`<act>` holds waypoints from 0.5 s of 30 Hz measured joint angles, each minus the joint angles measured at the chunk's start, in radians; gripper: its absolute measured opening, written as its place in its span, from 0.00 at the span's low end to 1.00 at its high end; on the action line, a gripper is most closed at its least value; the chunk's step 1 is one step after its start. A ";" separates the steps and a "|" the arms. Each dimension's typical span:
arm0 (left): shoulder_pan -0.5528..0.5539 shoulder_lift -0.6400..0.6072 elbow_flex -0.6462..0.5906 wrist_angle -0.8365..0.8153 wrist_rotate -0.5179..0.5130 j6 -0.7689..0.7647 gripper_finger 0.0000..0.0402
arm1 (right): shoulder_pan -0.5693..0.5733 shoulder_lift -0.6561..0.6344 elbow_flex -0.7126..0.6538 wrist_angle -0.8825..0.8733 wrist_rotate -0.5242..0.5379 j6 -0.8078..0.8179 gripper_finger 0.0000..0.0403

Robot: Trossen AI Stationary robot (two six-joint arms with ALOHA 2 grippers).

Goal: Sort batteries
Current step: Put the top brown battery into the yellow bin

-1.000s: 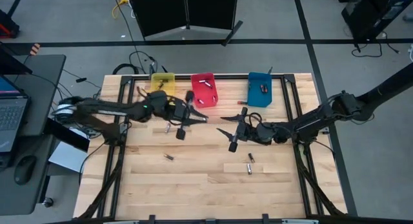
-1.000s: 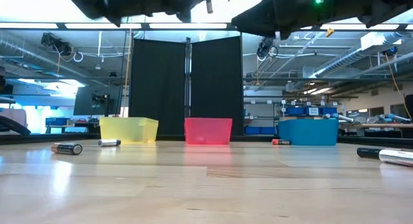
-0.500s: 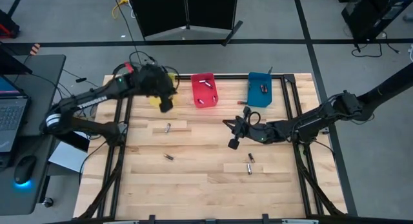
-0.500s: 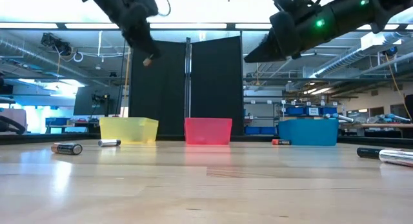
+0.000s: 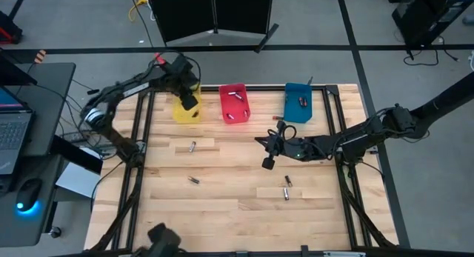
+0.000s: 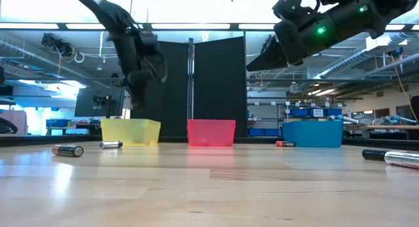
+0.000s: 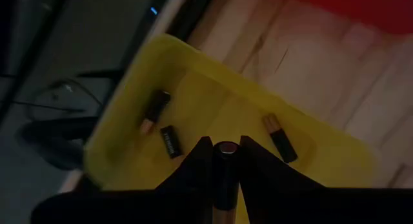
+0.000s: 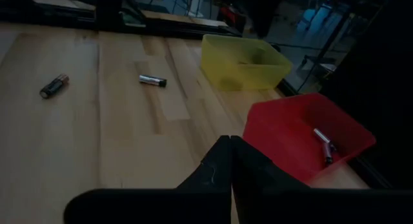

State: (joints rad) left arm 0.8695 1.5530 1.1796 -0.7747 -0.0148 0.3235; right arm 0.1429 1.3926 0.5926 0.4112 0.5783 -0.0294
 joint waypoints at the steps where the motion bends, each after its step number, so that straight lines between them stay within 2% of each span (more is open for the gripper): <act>1: 0.010 0.033 0.008 0.000 0.007 0.009 0.13 | -0.005 0.000 0.000 -0.002 -0.003 0.000 0.02; 5: 0.033 0.141 0.021 0.015 0.008 0.013 0.13 | -0.021 0.000 0.000 -0.023 -0.030 0.007 0.05; 10: 0.047 0.242 0.023 0.033 0.007 0.018 0.13 | -0.037 0.000 0.000 -0.029 -0.052 0.005 0.02; 15: 0.055 0.298 0.023 0.078 -0.002 0.019 0.13 | -0.042 0.000 0.000 -0.034 -0.057 0.002 0.03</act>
State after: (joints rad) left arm 0.9243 1.8514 1.2022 -0.6964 -0.0166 0.3425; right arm 0.1005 1.3926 0.5930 0.3773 0.5217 -0.0269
